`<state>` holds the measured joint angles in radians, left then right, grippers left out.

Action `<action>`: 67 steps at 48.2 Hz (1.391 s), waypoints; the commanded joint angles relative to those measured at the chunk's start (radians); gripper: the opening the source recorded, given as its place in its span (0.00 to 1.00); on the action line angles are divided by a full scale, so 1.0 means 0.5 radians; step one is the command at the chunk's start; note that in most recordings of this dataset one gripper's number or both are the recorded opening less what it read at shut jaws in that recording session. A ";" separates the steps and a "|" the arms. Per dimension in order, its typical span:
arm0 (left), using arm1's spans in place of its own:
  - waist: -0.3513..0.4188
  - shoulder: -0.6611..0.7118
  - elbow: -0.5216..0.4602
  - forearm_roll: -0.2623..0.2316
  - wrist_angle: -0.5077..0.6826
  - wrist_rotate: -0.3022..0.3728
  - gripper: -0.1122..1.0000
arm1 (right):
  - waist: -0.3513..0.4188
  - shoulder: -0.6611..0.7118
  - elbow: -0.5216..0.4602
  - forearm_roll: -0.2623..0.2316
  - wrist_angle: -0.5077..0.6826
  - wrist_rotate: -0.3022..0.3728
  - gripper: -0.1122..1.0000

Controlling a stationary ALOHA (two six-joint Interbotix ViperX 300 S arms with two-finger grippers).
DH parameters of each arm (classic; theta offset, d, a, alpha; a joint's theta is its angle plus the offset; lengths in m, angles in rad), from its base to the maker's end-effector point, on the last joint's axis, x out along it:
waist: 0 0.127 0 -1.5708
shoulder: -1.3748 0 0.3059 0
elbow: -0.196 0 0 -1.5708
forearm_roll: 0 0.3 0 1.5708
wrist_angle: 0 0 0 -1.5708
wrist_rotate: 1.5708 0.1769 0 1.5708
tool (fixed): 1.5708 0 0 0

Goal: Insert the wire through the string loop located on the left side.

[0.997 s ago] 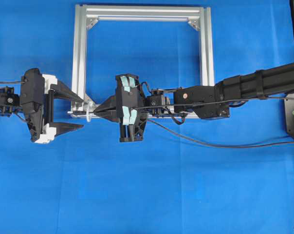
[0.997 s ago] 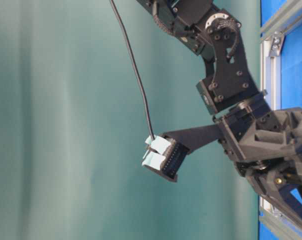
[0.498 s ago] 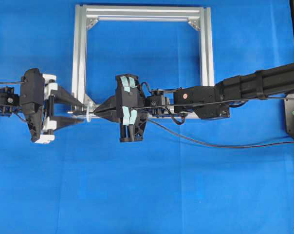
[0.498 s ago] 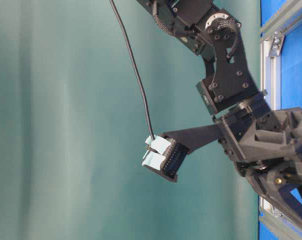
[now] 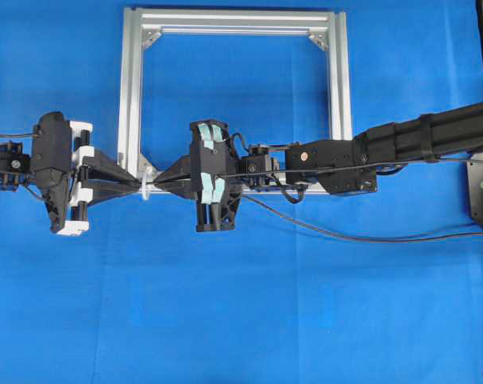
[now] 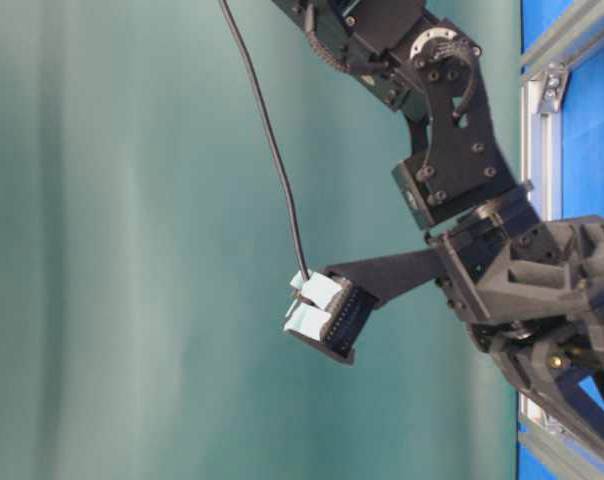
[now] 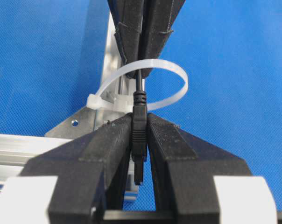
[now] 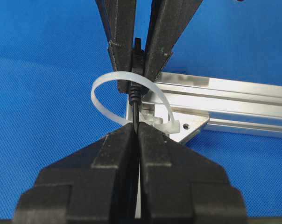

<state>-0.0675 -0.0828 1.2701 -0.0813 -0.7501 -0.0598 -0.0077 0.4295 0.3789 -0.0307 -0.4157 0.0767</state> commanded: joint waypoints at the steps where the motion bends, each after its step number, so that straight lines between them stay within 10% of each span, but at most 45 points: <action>1: -0.003 -0.031 -0.006 0.003 -0.003 0.000 0.17 | 0.003 -0.043 -0.034 -0.003 -0.009 -0.003 0.10; 9: -0.003 -0.034 -0.006 0.003 0.015 0.000 0.17 | 0.003 -0.043 -0.040 0.006 -0.009 0.012 0.19; 25: -0.003 -0.034 -0.006 0.003 0.025 0.003 0.17 | 0.006 -0.046 -0.040 0.049 -0.009 0.018 0.96; 46: -0.006 -0.316 0.212 0.003 0.074 -0.052 0.17 | 0.006 -0.046 -0.031 0.049 -0.009 0.018 0.97; 67: -0.018 -0.908 0.187 0.003 0.715 -0.092 0.17 | 0.003 -0.046 -0.031 0.049 -0.009 0.015 0.97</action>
<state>-0.0736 -0.4786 1.3929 -0.0813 -0.4602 -0.1058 -0.0077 0.4280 0.3789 -0.0092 -0.4142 0.0844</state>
